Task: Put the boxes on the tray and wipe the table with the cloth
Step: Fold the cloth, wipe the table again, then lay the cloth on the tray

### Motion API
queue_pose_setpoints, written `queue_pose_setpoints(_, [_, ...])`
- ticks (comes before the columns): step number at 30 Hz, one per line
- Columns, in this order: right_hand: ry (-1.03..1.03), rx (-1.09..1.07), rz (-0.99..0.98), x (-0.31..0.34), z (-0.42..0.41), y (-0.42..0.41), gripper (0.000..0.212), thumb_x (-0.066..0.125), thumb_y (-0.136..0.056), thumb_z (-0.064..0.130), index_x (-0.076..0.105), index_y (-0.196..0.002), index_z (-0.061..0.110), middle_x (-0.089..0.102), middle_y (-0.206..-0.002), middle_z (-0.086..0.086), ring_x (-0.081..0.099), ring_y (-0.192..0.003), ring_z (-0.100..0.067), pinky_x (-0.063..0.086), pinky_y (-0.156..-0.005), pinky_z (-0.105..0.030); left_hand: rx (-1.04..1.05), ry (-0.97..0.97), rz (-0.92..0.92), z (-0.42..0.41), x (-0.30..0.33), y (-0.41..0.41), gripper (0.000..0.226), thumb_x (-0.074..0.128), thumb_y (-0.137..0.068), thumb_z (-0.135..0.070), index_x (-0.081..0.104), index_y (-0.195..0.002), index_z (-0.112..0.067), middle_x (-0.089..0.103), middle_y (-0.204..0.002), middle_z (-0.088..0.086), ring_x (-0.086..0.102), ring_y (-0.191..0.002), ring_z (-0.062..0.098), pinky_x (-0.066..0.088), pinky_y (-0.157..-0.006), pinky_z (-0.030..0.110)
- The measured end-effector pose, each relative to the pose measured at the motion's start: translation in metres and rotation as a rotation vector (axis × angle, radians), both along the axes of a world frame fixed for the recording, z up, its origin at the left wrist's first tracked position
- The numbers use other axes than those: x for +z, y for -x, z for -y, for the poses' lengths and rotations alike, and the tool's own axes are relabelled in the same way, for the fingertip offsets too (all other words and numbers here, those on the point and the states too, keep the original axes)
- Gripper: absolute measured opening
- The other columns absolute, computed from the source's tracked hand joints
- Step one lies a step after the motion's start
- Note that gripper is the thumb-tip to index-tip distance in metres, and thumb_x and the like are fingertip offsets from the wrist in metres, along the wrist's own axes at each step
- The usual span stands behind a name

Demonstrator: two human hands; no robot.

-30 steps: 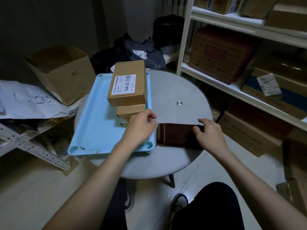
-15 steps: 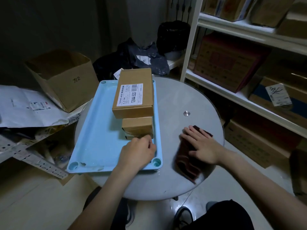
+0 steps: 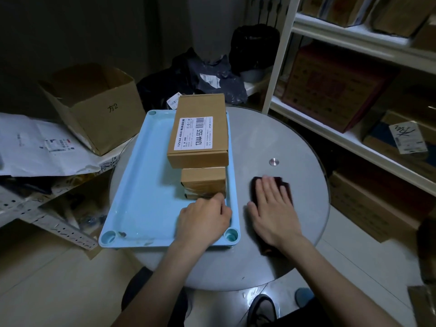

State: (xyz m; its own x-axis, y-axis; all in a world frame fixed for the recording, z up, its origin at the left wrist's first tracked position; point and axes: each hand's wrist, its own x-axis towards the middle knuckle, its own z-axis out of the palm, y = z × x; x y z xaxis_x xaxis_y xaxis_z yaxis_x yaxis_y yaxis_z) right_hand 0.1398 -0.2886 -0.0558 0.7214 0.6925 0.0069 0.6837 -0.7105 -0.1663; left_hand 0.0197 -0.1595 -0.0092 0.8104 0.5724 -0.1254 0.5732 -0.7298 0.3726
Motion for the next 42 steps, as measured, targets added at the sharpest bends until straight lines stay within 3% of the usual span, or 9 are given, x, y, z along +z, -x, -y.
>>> queue_pose_setpoints(5, [0.04,0.255,-0.002,0.0,0.003,-0.01,0.074,0.0,-0.091,0.049,0.005,-0.157,0.016,0.0,-0.165,0.001,-0.012,-0.148,-0.007,-0.009,-0.121,-0.031,-0.016,-0.008,0.015,-0.001,0.0,-0.002,0.016,0.038,-0.093,-0.035,0.044,-0.085,-0.023,0.065,-0.088,0.008,0.051,-0.081,0.036,0.046,-0.075,0.039])
queue_pose_setpoints(11, [0.019,-0.053,-0.016,-0.002,-0.021,-0.031,0.072,0.006,-0.091,0.041,0.007,-0.157,0.011,0.003,-0.166,-0.005,-0.002,-0.152,-0.017,-0.002,-0.122,-0.037,-0.022,0.004,0.017,-0.001,-0.002,0.0,0.017,0.037,-0.094,-0.037,0.042,-0.086,-0.024,0.065,-0.087,0.006,0.053,-0.08,0.036,0.045,-0.074,0.039])
queue_pose_setpoints(18, [0.026,0.306,-0.007,-0.006,0.01,-0.004,0.062,0.016,-0.097,0.039,0.012,-0.156,0.021,0.005,-0.162,0.007,0.0,-0.15,-0.011,0.0,-0.121,-0.03,-0.029,-0.027,0.011,0.001,-0.001,0.0,0.017,0.035,-0.096,-0.037,0.041,-0.088,-0.022,0.065,-0.088,0.007,0.044,-0.075,0.033,0.039,-0.07,0.038])
queue_pose_setpoints(21, [0.034,0.195,0.024,-0.01,0.04,-0.044,0.068,0.016,-0.092,0.039,0.017,-0.155,0.015,0.015,-0.162,-0.001,0.006,-0.149,-0.014,0.001,-0.12,-0.03,-0.025,-0.013,0.015,-0.001,-0.003,0.0,0.018,0.035,-0.096,-0.036,0.044,-0.091,-0.022,0.064,-0.084,0.004,0.049,-0.075,0.032,0.038,-0.067,0.037])
queue_pose_setpoints(27, [0.071,-0.088,-0.026,-0.001,0.011,-0.077,0.06,0.025,-0.102,0.031,0.008,-0.157,0.015,0.004,-0.166,-0.003,0.001,-0.152,-0.018,0.002,-0.122,-0.037,-0.008,0.007,0.016,0.0,-0.003,0.0,0.019,0.036,-0.094,-0.036,0.045,-0.088,-0.021,0.063,-0.081,0.004,0.051,-0.076,0.033,0.044,-0.072,0.037])
queue_pose_setpoints(31, [0.039,0.095,-0.016,0.001,-0.026,-0.039,0.068,0.01,-0.092,0.037,0.011,-0.157,0.017,0.007,-0.166,0.0,0.001,-0.152,-0.016,0.0,-0.121,-0.035,-0.006,0.001,0.02,-0.001,-0.001,0.0,0.019,0.037,-0.095,-0.037,0.044,-0.088,-0.021,0.064,-0.083,0.006,0.05,-0.077,0.034,0.043,-0.072,0.038])
queue_pose_setpoints(35, [0.06,0.39,-0.064,0.005,0.009,-0.022,0.071,0.006,-0.089,0.041,0.009,-0.157,0.022,0.0,-0.163,0.009,-0.005,-0.151,-0.01,-0.005,-0.121,-0.029,-0.016,-0.017,0.033,-0.001,-0.002,-0.001,0.018,0.036,-0.096,-0.037,0.045,-0.09,-0.023,0.061,-0.08,0.003,0.047,-0.075,0.031,0.038,-0.068,0.037])
queue_pose_setpoints(38, [0.036,0.243,-0.039,0.002,0.043,-0.067,0.071,0.012,-0.09,0.04,0.014,-0.157,0.017,0.008,-0.164,0.002,-0.001,-0.15,-0.012,-0.004,-0.12,-0.027,-0.012,-0.01,0.029,-0.001,-0.004,-0.001,0.018,0.035,-0.097,-0.038,0.045,-0.092,-0.024,0.053,-0.073,-0.001,0.047,-0.074,0.03,0.039,-0.069,0.037])
queue_pose_setpoints(42, [0.048,-0.086,-0.022,0.0,0.006,-0.116,0.06,0.027,-0.1,0.028,0.014,-0.157,0.014,0.009,-0.166,-0.006,0.005,-0.152,-0.021,0.005,-0.122,-0.04,-0.008,-0.015,0.029,-0.001,-0.002,-0.001,0.017,0.036,-0.097,-0.038,0.045,-0.093,-0.023,0.052,-0.073,-0.002,0.044,-0.073,0.03,0.038,-0.068,0.036])
